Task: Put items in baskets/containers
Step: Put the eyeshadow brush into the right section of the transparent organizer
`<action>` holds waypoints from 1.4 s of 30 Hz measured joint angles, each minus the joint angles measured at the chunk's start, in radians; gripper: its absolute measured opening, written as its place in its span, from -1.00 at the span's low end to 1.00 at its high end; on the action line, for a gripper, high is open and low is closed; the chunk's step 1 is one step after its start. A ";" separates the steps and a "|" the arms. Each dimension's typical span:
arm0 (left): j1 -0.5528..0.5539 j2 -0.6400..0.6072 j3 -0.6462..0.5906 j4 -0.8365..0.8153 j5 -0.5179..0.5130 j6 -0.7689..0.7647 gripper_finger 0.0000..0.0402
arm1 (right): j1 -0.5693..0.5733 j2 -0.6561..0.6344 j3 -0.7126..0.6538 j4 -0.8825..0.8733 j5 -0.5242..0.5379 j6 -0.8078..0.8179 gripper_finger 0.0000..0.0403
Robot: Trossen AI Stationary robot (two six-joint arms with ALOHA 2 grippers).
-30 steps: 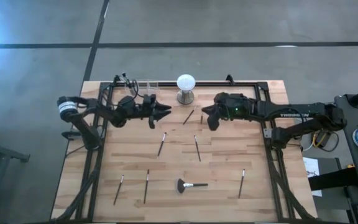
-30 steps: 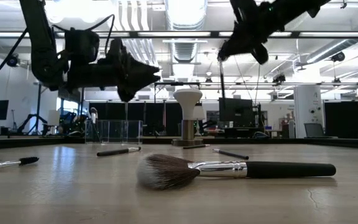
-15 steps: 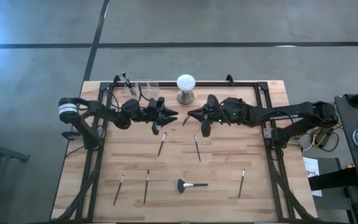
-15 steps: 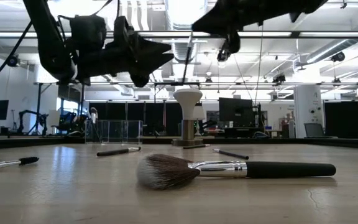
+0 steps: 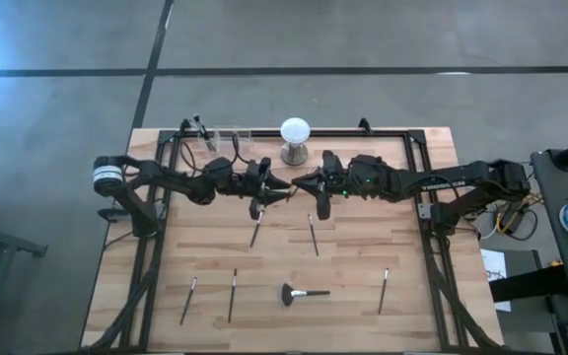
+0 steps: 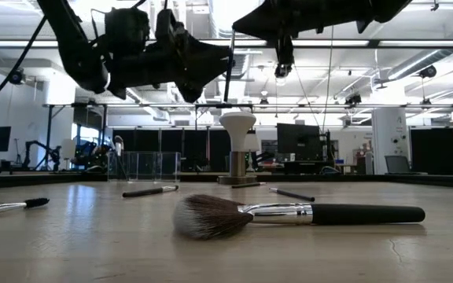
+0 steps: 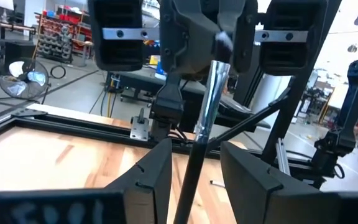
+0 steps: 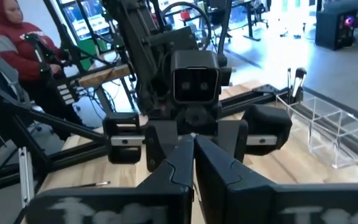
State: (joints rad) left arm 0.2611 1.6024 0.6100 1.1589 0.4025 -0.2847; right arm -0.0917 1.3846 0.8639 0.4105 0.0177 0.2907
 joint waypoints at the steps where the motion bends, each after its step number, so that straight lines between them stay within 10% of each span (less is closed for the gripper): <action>1: -0.003 0.000 0.008 -0.008 0.000 0.004 -0.36 | 0.000 0.000 0.000 0.001 0.000 -0.003 -0.96; 13: -0.018 0.000 0.071 -0.104 -0.023 0.056 -0.91 | -0.001 -0.001 0.000 -0.004 0.001 -0.043 -0.96; 42: 0.005 -0.002 0.062 -0.105 -0.037 0.045 -0.91 | 0.000 -0.013 0.000 -0.010 0.087 -0.194 -0.83</action>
State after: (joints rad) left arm 0.2665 1.6001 0.6724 1.0538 0.3653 -0.2397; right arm -0.0917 1.3720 0.8639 0.4007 0.1051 0.0970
